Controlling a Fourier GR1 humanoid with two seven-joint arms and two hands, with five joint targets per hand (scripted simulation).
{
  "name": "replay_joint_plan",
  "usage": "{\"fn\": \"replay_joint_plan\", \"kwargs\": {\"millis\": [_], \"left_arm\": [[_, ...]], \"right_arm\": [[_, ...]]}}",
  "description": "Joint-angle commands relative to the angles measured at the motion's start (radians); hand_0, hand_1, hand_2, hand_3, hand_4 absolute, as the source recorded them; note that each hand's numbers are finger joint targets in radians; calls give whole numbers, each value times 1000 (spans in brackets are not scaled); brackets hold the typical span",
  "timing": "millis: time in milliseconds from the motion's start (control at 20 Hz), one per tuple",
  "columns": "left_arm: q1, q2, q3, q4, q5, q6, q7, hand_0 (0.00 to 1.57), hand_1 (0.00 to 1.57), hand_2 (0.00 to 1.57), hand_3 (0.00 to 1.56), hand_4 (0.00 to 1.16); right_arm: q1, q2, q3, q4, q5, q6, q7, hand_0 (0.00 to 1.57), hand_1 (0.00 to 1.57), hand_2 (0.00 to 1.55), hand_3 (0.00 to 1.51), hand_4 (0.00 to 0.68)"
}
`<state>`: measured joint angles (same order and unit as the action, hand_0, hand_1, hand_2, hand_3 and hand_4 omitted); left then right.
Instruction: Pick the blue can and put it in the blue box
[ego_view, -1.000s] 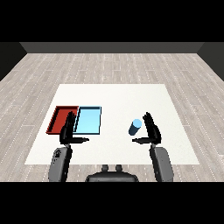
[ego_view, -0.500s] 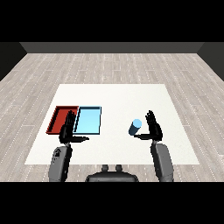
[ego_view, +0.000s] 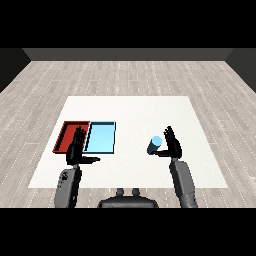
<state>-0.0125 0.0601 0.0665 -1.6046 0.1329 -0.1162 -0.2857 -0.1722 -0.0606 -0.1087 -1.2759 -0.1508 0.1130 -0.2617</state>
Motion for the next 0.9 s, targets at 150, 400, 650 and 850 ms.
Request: {"fn": "replay_joint_plan", "kwargs": {"millis": [150, 400, 650, 850], "left_arm": [[-6, -13, -6, -39, -13, 38, 51, 0, 0, 0, 0, 0], [-24, 30, 51, 27, 28, -24, -6, 0, 0, 0, 0, 0], [58, -5, -3, -30, -7, -21, -42, 0, 0, 0, 0, 0], [-16, 14, 26, -20, 3, 3, 22, 0, 0, 0, 0, 0]], "right_arm": [[-51, -4, -25, 233, 5, 30, -142, 0, 0, 0, 0, 0], [-154, -2, -45, 305, -32, 12, -98, 0, 0, 0, 0, 0], [-173, 41, -23, 322, -35, -31, -87, 0, 0, 0, 0, 0], [-241, 35, -30, 471, -13, -27, -171, 0, 0, 0, 0, 0]]}}
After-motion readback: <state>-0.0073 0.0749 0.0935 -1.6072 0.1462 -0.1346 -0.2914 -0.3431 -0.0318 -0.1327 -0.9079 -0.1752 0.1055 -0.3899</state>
